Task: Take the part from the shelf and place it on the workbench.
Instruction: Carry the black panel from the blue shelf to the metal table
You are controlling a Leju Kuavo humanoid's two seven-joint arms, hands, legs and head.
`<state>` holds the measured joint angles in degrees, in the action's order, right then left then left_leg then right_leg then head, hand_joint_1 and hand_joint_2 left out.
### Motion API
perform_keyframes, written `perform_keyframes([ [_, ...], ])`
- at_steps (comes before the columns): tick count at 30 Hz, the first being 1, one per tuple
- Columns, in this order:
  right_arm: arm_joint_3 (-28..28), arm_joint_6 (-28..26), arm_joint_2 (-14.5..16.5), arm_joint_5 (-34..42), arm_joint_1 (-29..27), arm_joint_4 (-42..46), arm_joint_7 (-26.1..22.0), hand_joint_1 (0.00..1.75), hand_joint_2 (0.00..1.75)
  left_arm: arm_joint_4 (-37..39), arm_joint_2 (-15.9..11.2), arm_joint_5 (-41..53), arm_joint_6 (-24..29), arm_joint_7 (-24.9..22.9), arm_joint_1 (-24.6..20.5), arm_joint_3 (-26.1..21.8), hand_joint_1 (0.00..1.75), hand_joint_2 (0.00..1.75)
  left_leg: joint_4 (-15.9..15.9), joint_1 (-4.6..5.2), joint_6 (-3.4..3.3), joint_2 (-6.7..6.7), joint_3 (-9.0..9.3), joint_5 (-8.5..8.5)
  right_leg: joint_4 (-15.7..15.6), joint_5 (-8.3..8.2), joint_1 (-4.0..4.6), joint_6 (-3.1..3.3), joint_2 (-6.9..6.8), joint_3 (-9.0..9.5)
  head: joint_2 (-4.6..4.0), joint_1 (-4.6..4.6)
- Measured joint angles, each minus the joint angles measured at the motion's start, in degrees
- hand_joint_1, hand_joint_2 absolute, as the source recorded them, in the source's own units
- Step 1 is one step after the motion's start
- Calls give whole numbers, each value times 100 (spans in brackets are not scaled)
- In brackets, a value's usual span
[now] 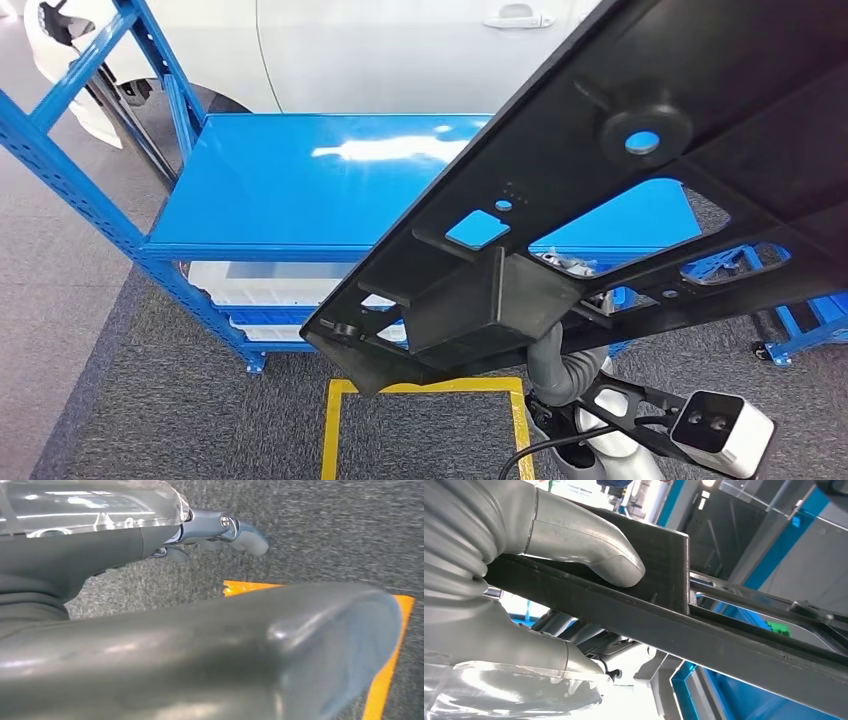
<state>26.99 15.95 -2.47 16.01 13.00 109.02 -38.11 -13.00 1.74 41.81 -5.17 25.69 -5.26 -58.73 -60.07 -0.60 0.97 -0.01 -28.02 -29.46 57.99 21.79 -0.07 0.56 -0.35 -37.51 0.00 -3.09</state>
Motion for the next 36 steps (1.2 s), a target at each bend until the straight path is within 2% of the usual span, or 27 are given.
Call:
perform_keyframes([
  [2,-6,-61,-25,-34,-3,4,-1,175,175,1,3,35,8,-135,-2,0,0,0,338,33,-62,-8,174,-101,4,-93,3,-69,-9,-25,0,0],
  [4,-31,-89,-48,-76,-22,10,-1,175,175,7,18,69,19,-306,20,0,0,0,336,26,-136,8,92,-15,7,-120,-9,-137,2,-61,0,0],
  [5,-58,-94,-62,-97,-43,22,-1,175,175,9,27,90,28,-387,29,0,0,0,340,16,-179,22,37,50,96,9,-16,-168,13,-115,0,1],
  [6,-97,-86,-78,-115,-79,46,-1,175,175,12,35,106,43,-458,34,0,0,0,348,4,-217,36,-34,122,298,250,-21,-195,23,-200,0,1],
  [8,-208,-11,-102,-170,-187,116,-1,175,175,13,44,125,94,-614,47,-1,0,0,345,6,-261,48,-191,255,1006,858,-32,-230,29,-405,0,1],
  [9,-269,52,-107,-201,-251,149,-1,175,175,13,47,124,125,-692,63,-2,0,0,339,9,-264,50,-274,319,1379,1025,-32,-240,29,-473,0,1],
  [10,-331,121,-109,-233,-311,173,-1,175,175,13,50,119,153,-761,82,-4,0,0,330,13,-259,51,-358,382,1626,1042,-32,-243,29,-474,0,1],
  [11,-391,183,-109,-258,-361,193,-1,175,175,13,54,113,172,-817,99,-12,0,0,317,17,-251,52,-448,441,1689,941,-32,-237,29,-385,0,1],
  [13,-493,278,-109,-287,-418,226,-1,175,175,13,66,98,196,-892,114,-38,0,0,279,25,-228,53,-618,550,1200,669,-27,-188,30,107,0,1],
  [15,-570,353,-109,-294,-429,257,-1,175,175,13,85,78,205,-949,124,-70,0,0,237,44,-188,47,-730,635,344,698,1,-118,30,744,-1,1],
  [16,-604,390,-110,-293,-431,266,-1,175,175,13,92,58,215,-985,132,-87,0,0,230,46,-160,45,-755,678,58,761,20,-91,31,931,-1,0],
  [17,-640,433,-112,-291,-436,270,-1,175,175,13,98,36,229,-1032,142,-105,0,0,231,47,-128,45,-771,723,-94,801,39,-66,31,1007,-1,0],
  [19,-711,516,-115,-287,-445,261,-1,175,175,13,105,1,276,-1130,169,-148,0,0,230,41,-66,41,-805,771,-143,712,27,-2,18,942,-1,0],
  [20,-742,547,-116,-286,-446,254,-1,175,175,13,113,-3,292,-1168,185,-170,0,0,155,39,-40,35,-852,665,-155,647,12,44,7,888,-1,1],
  [21,-767,570,-116,-285,-449,246,-1,175,175,13,121,-6,306,-1194,202,-190,0,0,-21,34,-15,29,-922,453,-169,574,-4,83,-4,818,-1,0],
  [23,-805,596,-117,-282,-460,237,-1,175,175,13,134,-8,314,-1217,219,-220,0,0,-679,9,30,26,-1105,-142,-162,435,0,129,-15,648,0,-1],
  [24,-821,604,-117,-282,-467,232,-1,175,175,13,136,-9,315,-1221,221,-229,0,0,-1043,1,50,26,-1169,-338,-152,367,6,130,-19,555,0,-1],
  [25,-833,611,-118,-282,-474,227,-1,175,175,13,136,-9,317,-1227,221,-234,0,0,-1303,-3,66,27,-1178,-394,-137,303,11,127,-22,459,0,-1],
  [26,-848,621,-118,-285,-483,223,-1,175,175,13,137,-9,319,-1240,220,-239,0,0,-1392,-5,74,27,-1104,-315,-115,242,12,120,-24,360,0,-1],
  [27,-869,643,-118,-290,-496,220,-1,175,175,13,137,-10,320,-1256,219,-246,0,0,-1281,-6,75,27,-933,-151,-87,185,12,108,-25,260,0,-1],
  [28,-895,673,-117,-298,-512,220,-1,175,175,13,138,-10,322,-1272,217,-252,0,0,-981,-6,66,26,-666,3,-55,131,11,92,-24,167,0,-1],
  [29,-924,703,-116,-310,-530,222,-1,175,175,13,138,-11,323,-1286,210,-258,0,0,-552,0,49,25,-342,47,-21,81,18,70,-22,86,0,-1],
  [31,-978,755,-116,-336,-567,231,-1,175,175,13,142,-10,322,-1292,196,-267,0,0,163,24,-10,13,123,-56,22,-13,27,12,-25,-1,0,-1],
  [32,-997,779,-115,-353,-586,236,-1,175,175,13,150,-10,322,-1285,192,-270,0,0,333,38,-45,8,201,-127,19,-56,28,-23,-29,-15,1,-1],
  [34,-1038,844,-113,-403,-631,239,-1,175,175,13,178,-6,311,-1239,204,-275,0,0,390,40,-127,16,151,-70,2,-118,11,-97,-28,-27,1,0],
  [35,-1066,882,-110,-433,-656,239,-1,175,175,13,193,-4,302,-1211,207,-277,0,0,402,31,-170,26,112,-15,52,-45,2,-130,-19,-60,0,0],
  [36,-1096,916,-104,-464,-678,239,-1,175,175,13,205,-2,291,-1187,209,-279,0,0,417,22,-209,37,63,52,199,128,-8,-160,-8,-120,0,0],
])
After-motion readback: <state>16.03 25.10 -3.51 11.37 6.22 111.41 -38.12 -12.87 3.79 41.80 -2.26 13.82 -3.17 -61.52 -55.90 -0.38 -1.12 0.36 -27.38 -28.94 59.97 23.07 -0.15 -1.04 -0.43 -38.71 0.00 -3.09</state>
